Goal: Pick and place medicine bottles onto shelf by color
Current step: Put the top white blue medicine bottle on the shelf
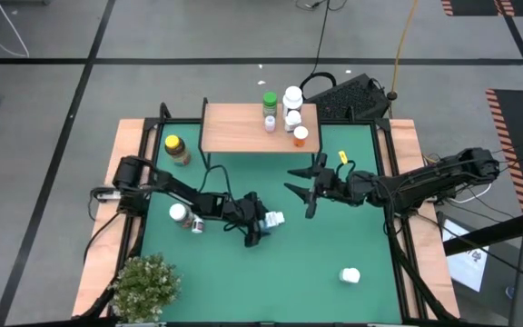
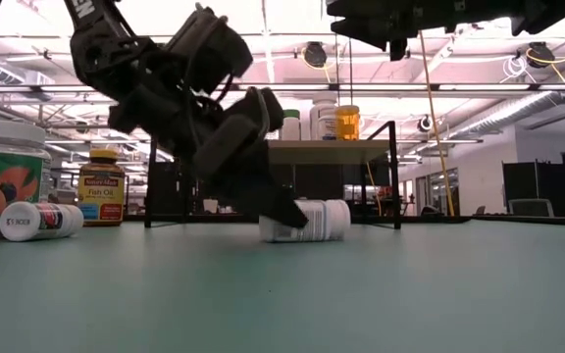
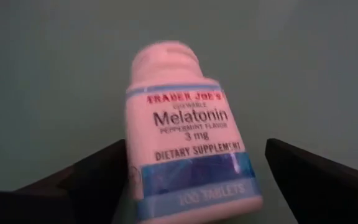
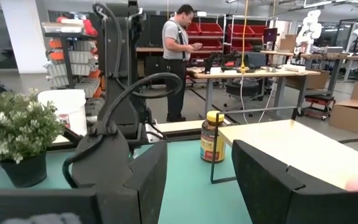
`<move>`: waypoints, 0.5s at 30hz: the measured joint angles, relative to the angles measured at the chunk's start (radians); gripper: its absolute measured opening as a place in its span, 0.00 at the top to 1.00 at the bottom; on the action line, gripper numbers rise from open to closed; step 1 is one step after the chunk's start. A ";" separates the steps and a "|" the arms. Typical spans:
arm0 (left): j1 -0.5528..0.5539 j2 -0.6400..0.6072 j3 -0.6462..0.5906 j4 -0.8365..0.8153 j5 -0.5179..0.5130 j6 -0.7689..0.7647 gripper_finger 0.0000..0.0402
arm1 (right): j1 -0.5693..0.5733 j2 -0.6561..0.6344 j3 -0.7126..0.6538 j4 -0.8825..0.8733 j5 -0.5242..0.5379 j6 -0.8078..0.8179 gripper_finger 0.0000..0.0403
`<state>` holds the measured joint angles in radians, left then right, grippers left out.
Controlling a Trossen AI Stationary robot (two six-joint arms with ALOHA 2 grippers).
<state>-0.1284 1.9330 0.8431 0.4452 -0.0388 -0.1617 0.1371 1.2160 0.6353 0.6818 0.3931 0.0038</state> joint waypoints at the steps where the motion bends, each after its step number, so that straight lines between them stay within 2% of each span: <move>1: 0.000 0.008 0.000 0.000 0.001 0.002 0.06 | 0.000 0.000 0.000 -0.005 0.000 0.000 0.57; 4: 0.003 0.027 0.000 0.020 -0.002 0.015 0.06 | 0.000 0.000 0.000 -0.007 0.000 0.000 0.57; 7: 0.004 0.030 0.001 0.020 -0.017 0.051 0.12 | 0.000 0.000 0.000 -0.008 -0.001 0.000 0.57; 15: 0.004 0.030 0.001 0.018 -0.064 0.104 0.40 | 0.000 0.000 0.000 -0.047 -0.001 0.000 0.57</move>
<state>-0.1242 1.9625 0.8436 0.4636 -0.1029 -0.0577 0.1371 1.2160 0.6353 0.6352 0.3920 0.0036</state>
